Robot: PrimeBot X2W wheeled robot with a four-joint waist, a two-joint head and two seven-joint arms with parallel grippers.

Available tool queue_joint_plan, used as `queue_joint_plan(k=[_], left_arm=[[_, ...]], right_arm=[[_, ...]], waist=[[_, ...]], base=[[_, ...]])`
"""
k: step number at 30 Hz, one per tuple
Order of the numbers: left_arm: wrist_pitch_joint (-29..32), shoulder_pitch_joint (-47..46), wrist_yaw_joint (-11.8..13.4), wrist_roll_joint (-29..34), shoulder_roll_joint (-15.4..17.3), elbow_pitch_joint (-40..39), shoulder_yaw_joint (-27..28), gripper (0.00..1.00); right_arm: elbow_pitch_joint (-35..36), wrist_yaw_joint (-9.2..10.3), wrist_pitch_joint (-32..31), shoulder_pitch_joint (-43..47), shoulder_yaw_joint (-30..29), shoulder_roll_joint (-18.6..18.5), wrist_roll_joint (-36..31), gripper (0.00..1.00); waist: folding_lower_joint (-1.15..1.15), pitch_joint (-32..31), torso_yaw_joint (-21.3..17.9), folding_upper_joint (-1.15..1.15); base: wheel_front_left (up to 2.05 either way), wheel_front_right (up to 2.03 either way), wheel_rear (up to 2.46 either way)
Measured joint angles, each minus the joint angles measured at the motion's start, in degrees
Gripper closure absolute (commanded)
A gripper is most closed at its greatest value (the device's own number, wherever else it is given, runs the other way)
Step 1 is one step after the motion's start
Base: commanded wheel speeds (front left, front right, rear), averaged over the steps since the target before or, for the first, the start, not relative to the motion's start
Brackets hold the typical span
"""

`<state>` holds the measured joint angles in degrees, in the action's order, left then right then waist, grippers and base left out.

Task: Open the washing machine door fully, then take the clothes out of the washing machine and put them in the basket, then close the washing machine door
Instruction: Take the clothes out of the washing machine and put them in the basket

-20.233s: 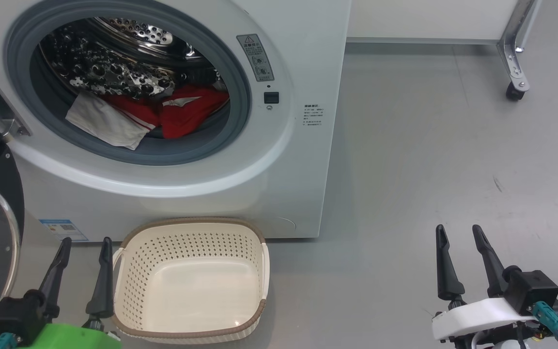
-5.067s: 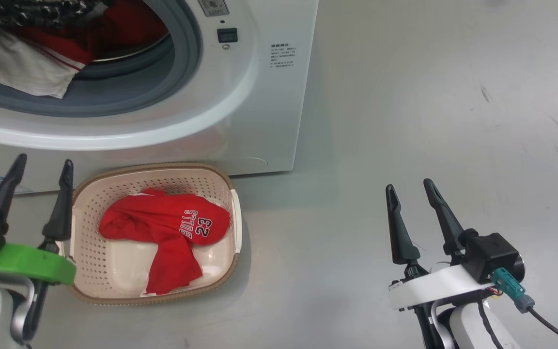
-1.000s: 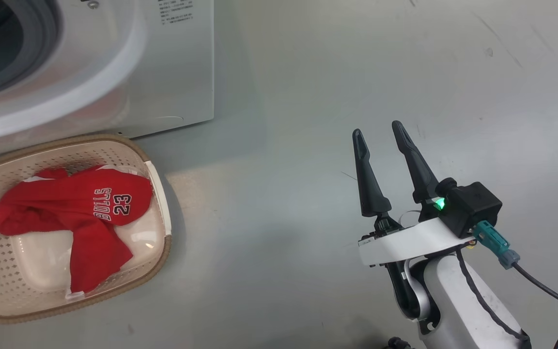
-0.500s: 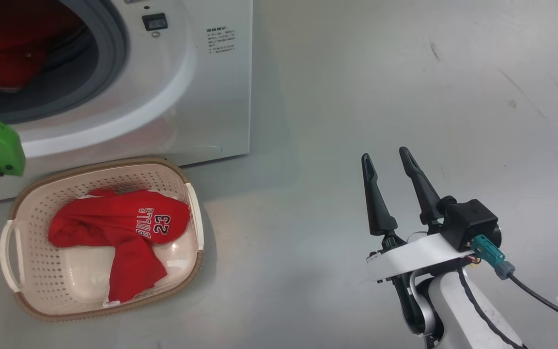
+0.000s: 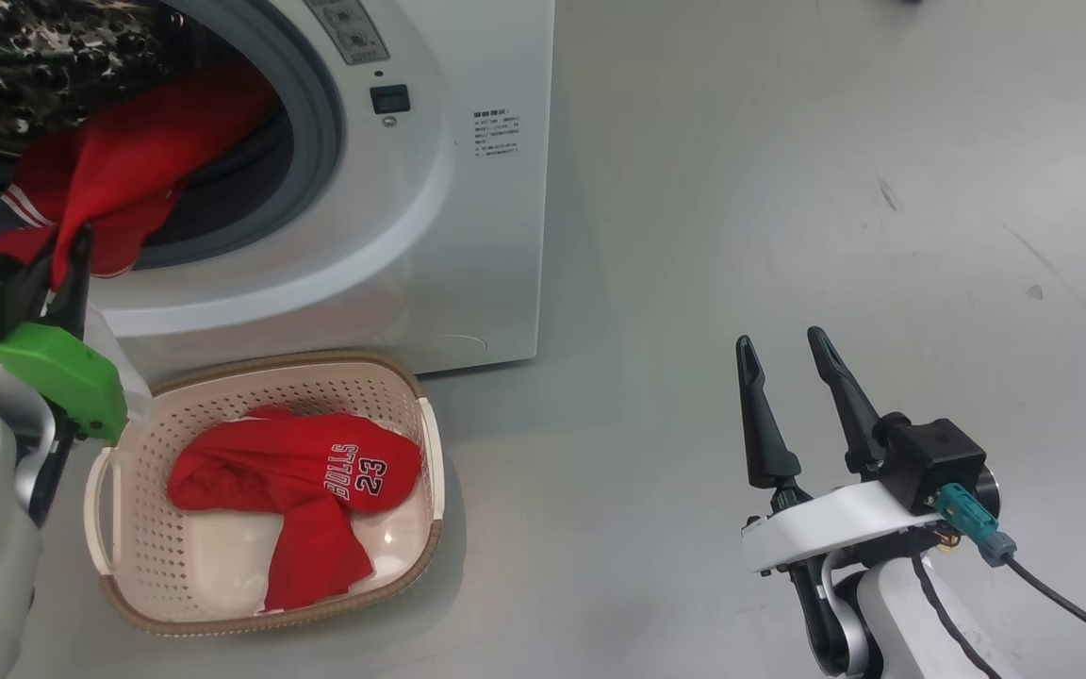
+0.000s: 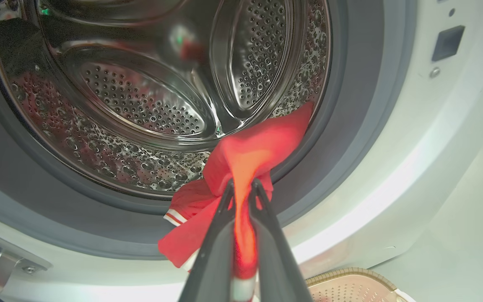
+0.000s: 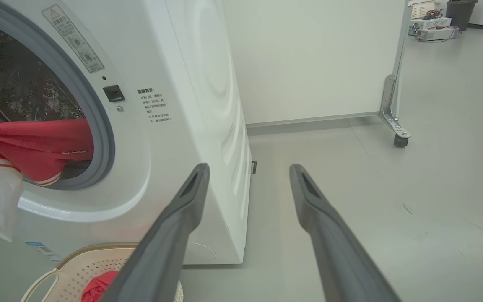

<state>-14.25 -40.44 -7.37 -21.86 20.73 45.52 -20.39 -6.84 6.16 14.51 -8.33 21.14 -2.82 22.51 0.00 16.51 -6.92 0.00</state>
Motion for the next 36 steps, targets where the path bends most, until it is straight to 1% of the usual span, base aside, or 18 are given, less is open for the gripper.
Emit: queue_joint_plan(k=[6,9,10,14,16,19,28,36], left_arm=[[0.0,3.4,0.0,-0.6,-1.1,-2.3,-0.3,1.00],[0.0,5.0,0.0,-0.9,-1.5,-4.8,-0.1,1.00],[0.0,5.4,0.0,-0.9,-1.5,-5.9,0.1,1.00],[0.0,6.9,0.0,-0.9,-1.6,-9.5,1.3,1.00],[-0.1,8.6,0.0,-0.8,-1.6,-10.7,1.6,1.00],[-0.1,12.1,0.0,-0.8,-1.6,-12.8,2.1,1.00],[-0.1,17.3,0.1,0.3,-1.3,-19.8,4.5,1.00],[-0.2,20.6,1.5,0.9,-1.3,-28.8,8.0,1.00]], right_arm=[[-0.9,-0.82,0.0,1.5,-1.7,0.0,-1.0,0.00],[-1.1,-1.08,0.0,2.1,-2.3,0.0,-1.2,0.00],[-1.2,-1.48,0.0,2.3,-2.5,0.0,-1.2,0.00],[-1.6,-2.07,0.0,3.3,-3.2,0.0,-1.4,0.00],[-1.7,-2.25,0.0,3.8,-3.5,0.0,-1.4,0.00],[-2.0,-3.14,0.0,4.7,-4.1,0.0,-1.4,0.00],[-2.8,-4.57,0.0,5.9,-4.7,0.1,-1.4,0.00],[-2.8,-5.26,0.0,6.7,-5.4,0.1,-1.4,0.00]], waist=[[0.00,-2.6,1.5,0.00],[0.00,-3.9,2.4,0.00],[0.00,-4.3,2.6,0.00],[0.00,-5.9,3.8,0.00],[0.00,-6.7,4.3,0.00],[0.00,-8.0,5.3,0.00],[0.00,-10.8,6.5,0.00],[0.00,-11.9,7.1,0.00]], base=[[0.00,0.00,0.00],[0.00,0.00,0.00],[0.00,0.00,0.00],[0.00,0.00,0.00],[0.00,0.00,0.00],[0.00,0.00,0.00],[0.00,0.00,0.00],[0.00,0.00,0.00]])
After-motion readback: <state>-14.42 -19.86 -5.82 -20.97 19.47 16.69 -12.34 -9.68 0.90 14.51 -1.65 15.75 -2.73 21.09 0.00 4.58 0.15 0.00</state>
